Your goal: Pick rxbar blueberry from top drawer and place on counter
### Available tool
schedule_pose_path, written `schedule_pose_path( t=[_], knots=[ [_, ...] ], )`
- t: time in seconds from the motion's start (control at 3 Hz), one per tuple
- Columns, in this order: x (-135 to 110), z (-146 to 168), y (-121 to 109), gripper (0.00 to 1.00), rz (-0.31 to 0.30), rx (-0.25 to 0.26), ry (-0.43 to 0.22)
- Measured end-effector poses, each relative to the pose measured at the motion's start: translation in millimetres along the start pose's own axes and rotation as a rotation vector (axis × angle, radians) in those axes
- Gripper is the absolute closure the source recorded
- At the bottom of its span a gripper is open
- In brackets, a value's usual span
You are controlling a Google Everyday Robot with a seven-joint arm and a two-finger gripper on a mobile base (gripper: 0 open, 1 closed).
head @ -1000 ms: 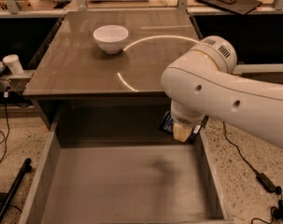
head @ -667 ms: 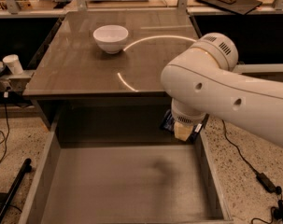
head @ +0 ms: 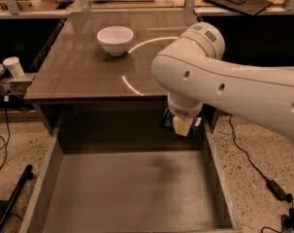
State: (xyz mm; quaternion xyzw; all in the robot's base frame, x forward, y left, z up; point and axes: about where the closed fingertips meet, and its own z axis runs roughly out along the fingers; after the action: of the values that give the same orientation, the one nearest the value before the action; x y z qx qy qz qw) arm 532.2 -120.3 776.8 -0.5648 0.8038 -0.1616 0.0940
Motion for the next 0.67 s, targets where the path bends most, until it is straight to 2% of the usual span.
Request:
schedule_pose_path(
  t=[0.67],
  knots=[
    [3.3, -3.4, -2.3, 1.00, 0.013, 0.007, 0.009]
  ],
)
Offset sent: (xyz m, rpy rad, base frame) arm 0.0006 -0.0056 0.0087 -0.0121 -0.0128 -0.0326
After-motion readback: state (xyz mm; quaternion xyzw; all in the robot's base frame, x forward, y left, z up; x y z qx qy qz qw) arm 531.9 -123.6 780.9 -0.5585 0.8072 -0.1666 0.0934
